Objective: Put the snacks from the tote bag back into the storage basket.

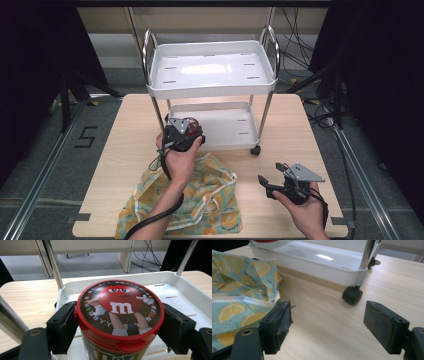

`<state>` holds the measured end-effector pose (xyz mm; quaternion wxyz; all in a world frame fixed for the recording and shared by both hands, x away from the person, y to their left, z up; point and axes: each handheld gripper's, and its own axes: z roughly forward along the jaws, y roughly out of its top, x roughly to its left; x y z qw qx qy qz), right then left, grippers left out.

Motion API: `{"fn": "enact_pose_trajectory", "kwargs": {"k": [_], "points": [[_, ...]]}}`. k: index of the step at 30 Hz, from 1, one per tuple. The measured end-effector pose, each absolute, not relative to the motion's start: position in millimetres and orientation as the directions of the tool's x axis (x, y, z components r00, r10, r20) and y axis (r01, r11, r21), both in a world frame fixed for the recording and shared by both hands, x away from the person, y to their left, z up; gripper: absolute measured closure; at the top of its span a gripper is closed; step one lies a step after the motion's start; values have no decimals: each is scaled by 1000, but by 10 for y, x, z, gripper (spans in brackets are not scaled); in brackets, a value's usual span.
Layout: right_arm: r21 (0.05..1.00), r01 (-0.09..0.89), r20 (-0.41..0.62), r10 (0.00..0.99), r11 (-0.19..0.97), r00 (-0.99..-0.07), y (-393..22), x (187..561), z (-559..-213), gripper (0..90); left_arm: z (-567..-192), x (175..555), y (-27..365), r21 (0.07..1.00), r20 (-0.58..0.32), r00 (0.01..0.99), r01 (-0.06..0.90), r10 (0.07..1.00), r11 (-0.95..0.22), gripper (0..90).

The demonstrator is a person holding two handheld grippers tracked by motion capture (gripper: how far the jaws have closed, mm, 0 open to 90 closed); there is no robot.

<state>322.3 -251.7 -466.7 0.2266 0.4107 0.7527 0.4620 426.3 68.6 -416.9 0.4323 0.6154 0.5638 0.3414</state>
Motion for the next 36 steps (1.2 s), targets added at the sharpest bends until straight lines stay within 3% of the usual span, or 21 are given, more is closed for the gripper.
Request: {"fn": "enact_pose_trajectory", "kwargs": {"k": [36], "points": [[880, 417, 48, 833, 226, -552, -2506, 3218, -4667, 233, -4123, 4366, 668, 911, -76, 113, 413, 991, 23, 225]]}}
